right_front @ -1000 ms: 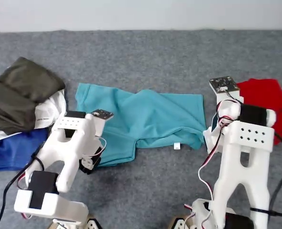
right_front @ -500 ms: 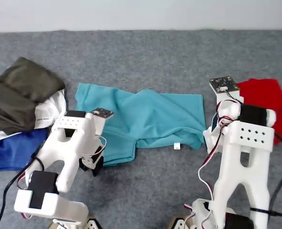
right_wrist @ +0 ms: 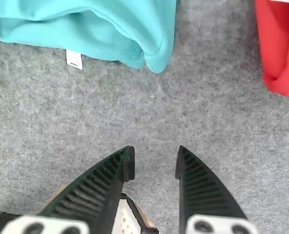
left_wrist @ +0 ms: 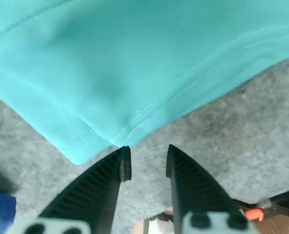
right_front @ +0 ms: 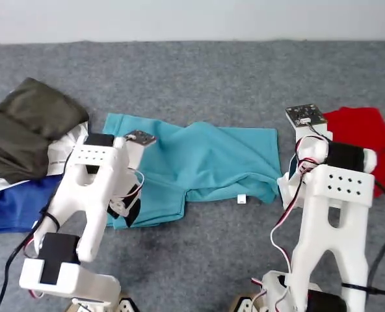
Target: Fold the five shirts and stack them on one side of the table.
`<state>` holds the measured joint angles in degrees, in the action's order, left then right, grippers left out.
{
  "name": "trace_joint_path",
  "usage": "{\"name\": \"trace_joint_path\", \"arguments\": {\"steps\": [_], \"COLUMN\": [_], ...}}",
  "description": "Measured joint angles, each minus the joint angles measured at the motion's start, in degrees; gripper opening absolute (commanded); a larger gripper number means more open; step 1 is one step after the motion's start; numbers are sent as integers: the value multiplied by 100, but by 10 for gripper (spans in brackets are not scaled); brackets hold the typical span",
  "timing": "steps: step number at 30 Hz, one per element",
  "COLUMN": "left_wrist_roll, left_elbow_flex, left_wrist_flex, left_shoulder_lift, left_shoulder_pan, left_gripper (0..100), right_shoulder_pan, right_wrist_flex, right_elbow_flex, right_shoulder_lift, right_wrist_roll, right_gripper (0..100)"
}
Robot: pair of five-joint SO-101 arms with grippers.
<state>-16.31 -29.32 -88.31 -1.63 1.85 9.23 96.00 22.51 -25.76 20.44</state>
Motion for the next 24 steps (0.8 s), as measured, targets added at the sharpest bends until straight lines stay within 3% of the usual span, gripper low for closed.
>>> {"name": "trace_joint_path", "arguments": {"steps": [13,19,24], "left_wrist_roll": [-62,-62,-62], "left_elbow_flex": [-703,-756,-765], "left_wrist_flex": [747,1108,1143], "left_shoulder_lift": [0,0,0], "left_shoulder_pan": [0,0,0], "left_gripper": [128,16,15], "right_shoulder_pan": [0,0,0], "right_wrist_flex": [0,0,0], "right_elbow_flex": [0,0,0], "right_shoulder_lift": [0,0,0], "right_wrist_roll": [0,0,0], "right_gripper": [155,154,154]}}
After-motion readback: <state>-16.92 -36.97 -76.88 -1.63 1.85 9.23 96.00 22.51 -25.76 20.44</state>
